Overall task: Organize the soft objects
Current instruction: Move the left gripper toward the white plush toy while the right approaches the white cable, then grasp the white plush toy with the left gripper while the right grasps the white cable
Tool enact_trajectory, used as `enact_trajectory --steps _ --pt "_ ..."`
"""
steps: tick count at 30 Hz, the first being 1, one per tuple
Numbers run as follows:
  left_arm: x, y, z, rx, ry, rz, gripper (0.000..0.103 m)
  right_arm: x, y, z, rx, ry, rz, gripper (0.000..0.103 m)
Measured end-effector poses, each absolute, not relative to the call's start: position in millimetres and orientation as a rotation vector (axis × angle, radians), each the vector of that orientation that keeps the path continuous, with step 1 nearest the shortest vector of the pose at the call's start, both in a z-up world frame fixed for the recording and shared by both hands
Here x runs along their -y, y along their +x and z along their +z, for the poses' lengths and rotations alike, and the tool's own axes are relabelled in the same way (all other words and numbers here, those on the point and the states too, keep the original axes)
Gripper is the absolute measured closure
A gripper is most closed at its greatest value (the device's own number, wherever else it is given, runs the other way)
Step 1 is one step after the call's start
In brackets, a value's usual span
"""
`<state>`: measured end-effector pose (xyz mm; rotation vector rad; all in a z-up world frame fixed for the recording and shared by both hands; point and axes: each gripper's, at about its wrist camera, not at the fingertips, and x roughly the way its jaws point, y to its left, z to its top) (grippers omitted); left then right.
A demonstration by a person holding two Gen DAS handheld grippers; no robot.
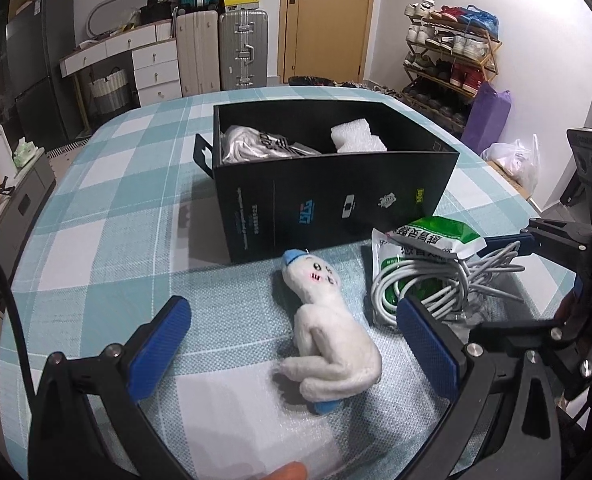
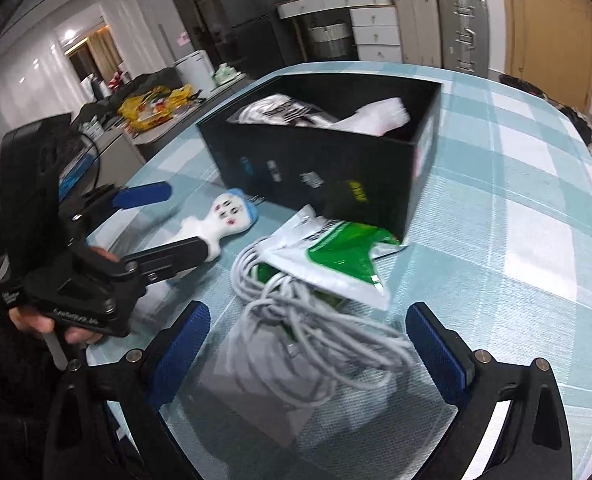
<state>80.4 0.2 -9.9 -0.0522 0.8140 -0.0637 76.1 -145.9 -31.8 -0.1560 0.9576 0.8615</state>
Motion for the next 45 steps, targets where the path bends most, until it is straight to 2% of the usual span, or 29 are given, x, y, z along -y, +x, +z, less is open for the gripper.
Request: enact_trajectory --steps 7,25,29,30,32,37,40,42,43,44,45 --pt "-3 80 -14 -0.829 -0.061 -0.065 0.0 140 70 -31 -0.948 -0.179 0.896 0.021" --pt "1 81 -18 -0.853 -0.054 -0.091 0.001 133 71 -37 -0.918 -0.235 0.883 0.04" --pt "2 81 -18 -0.853 -0.05 -0.107 0.002 134 69 -35 -0.899 -0.242 0.895 0.051" --pt "2 81 -18 -0.852 -0.051 -0.113 0.004 134 69 -34 -0.893 -0.243 0.9 0.058" --pt "3 81 -19 -0.858 -0.051 -0.127 0.009 134 68 -34 -0.889 -0.247 0.906 0.063" --pt "5 82 -20 -0.864 -0.053 -0.148 0.019 133 66 -34 -0.887 -0.253 0.91 0.063" --pt "5 81 -20 -0.864 -0.06 -0.164 0.033 133 66 -34 -0.886 -0.248 0.916 0.063" --pt "5 81 -22 -0.874 -0.066 -0.171 0.048 134 66 -34 -0.884 -0.25 0.916 0.063" --pt "5 81 -22 -0.87 -0.06 -0.165 0.05 134 66 -33 -0.882 -0.249 0.919 0.064" --pt "5 80 -22 -0.871 -0.063 -0.171 0.059 135 66 -33 -0.879 -0.248 0.921 0.065" --pt "5 80 -22 -0.87 -0.064 -0.172 0.062 136 66 -32 -0.874 -0.246 0.92 0.067"
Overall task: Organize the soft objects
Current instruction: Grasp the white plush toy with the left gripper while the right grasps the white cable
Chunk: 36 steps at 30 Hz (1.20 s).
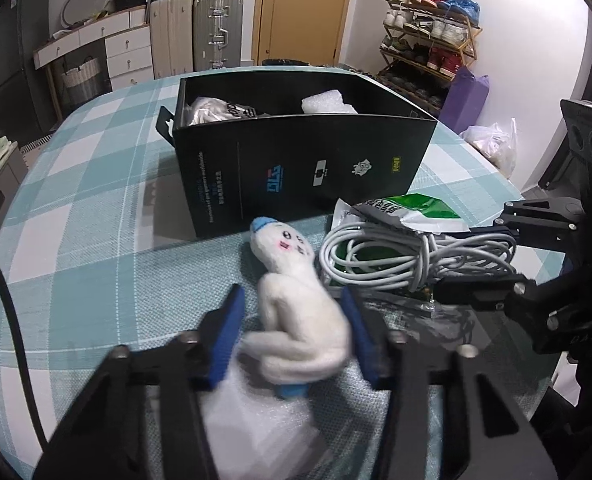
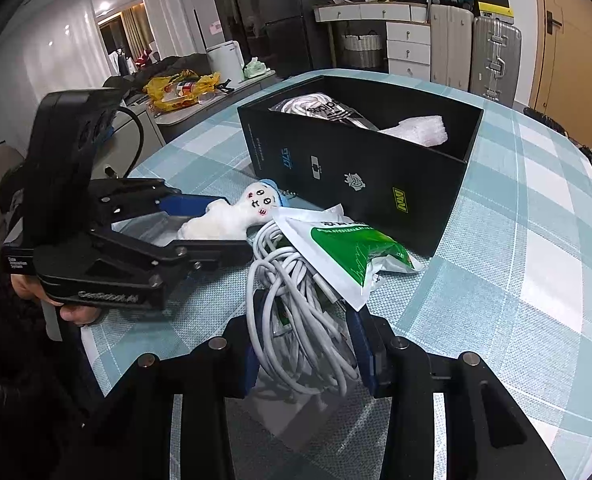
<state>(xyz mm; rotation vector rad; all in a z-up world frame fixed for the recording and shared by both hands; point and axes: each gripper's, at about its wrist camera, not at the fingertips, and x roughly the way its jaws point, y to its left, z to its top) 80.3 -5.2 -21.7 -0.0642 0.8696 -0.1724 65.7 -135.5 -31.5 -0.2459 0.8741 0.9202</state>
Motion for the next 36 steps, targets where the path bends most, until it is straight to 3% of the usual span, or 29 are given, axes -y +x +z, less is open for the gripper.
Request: enact_trajectory --steps 7,36 --pt "-2 78 -17 -0.851 -0.094 -0.167 0.067 140 62 -24 -0.829 -0.234 0.943 0.074" --pt "-21 55 18 -0.709 -0.158 -0.145 0.071 162 58 20 -0.659 -0.074 0.931 0.074"
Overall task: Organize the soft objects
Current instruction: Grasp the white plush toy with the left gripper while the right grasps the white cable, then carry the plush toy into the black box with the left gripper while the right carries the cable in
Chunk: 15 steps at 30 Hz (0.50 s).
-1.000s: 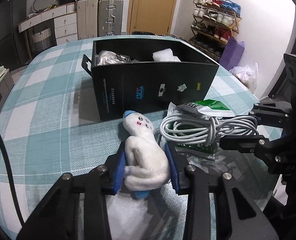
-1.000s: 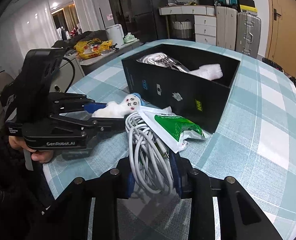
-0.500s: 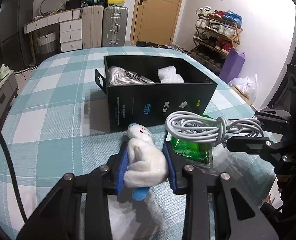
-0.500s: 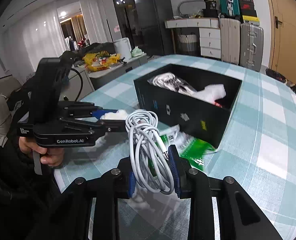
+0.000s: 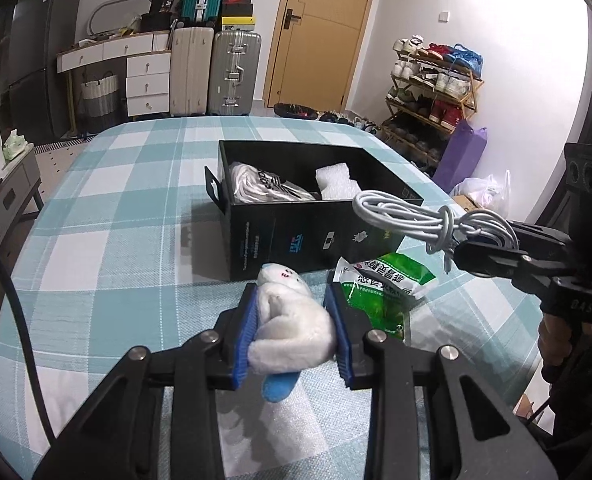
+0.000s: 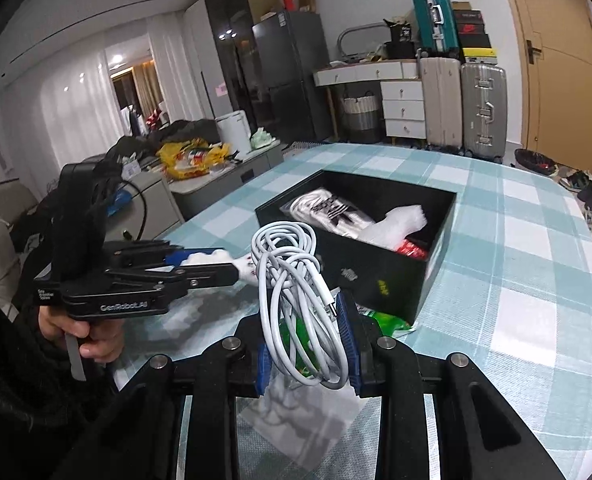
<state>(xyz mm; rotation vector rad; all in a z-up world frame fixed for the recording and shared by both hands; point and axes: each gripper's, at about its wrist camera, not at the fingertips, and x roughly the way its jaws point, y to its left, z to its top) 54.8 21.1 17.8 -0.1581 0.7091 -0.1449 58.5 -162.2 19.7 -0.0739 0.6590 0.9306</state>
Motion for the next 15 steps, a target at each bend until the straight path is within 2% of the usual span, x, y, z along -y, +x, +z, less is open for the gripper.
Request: enact_trajectory --steps 15 --pt "-27 42 45 -0.623 -0.177 -0.147 0.071 172 65 26 -0.632 -0.016 0.868 0.074"
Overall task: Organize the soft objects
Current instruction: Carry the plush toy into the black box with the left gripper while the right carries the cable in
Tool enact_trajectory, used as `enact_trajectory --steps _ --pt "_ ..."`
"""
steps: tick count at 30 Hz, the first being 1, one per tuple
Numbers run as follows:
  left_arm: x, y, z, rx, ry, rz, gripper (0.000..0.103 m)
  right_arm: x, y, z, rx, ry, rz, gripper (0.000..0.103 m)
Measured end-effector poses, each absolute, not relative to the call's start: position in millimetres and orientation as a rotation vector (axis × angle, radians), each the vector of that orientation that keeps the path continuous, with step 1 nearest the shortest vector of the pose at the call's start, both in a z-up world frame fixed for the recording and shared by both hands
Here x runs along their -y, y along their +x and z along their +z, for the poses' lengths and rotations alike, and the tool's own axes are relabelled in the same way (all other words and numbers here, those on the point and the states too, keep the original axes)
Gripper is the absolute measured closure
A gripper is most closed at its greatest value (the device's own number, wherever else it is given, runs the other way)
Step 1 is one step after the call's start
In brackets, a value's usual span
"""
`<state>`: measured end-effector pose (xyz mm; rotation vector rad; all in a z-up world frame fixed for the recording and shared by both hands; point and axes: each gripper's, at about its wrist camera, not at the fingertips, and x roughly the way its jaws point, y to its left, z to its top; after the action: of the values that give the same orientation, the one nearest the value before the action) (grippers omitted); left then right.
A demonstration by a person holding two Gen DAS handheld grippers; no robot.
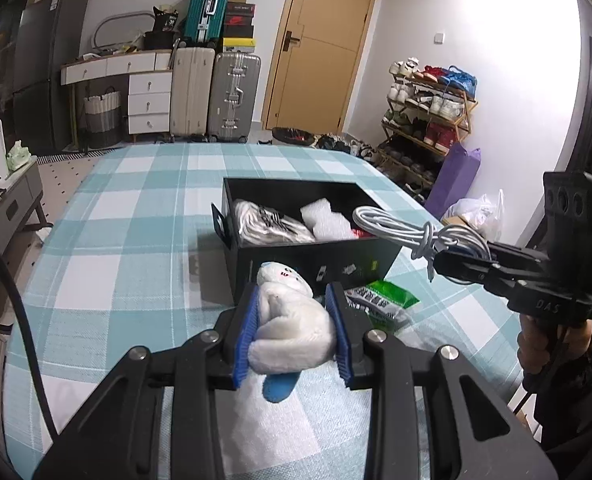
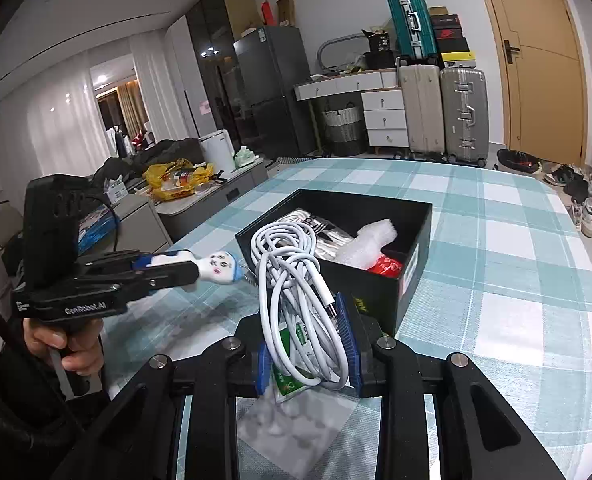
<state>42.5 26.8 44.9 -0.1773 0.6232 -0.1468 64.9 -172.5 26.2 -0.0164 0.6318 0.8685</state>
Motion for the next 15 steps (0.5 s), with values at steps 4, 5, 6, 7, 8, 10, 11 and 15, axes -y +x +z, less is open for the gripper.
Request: enact_trajectory --steps 4,5,6,7,8,10,11,15 --pt "-27 43 53 -0.604 -0.171 -0.145 0.071 175 66 28 -0.627 -0.001 0.847 0.074" --pt "-27 44 55 -0.6 -0.168 -0.145 0.071 176 66 29 -0.625 0.003 0.842 0.074" --pt "-26 45 57 -0.596 -0.165 -0.144 0.071 177 66 29 -0.623 0.007 0.835 0.074" --pt "-26 46 58 -0.591 -0.161 -0.142 0.071 178 66 30 -0.622 0.011 0.829 0.074" --pt "-26 48 60 -0.589 -0.159 -0.141 0.071 178 66 31 -0.621 0.016 0.821 0.074" --pt "-26 51 61 -0.588 -0.158 -0.139 0.071 179 67 32 -0.621 0.021 0.804 0.074" --pt "-26 53 62 -0.585 -0.155 -0.138 0.071 179 67 33 -0.623 0.024 0.797 0.074" --pt "-25 64 67 -0.581 -0.14 -0.133 0.071 177 71 34 -0.632 0.034 0.767 0.074"
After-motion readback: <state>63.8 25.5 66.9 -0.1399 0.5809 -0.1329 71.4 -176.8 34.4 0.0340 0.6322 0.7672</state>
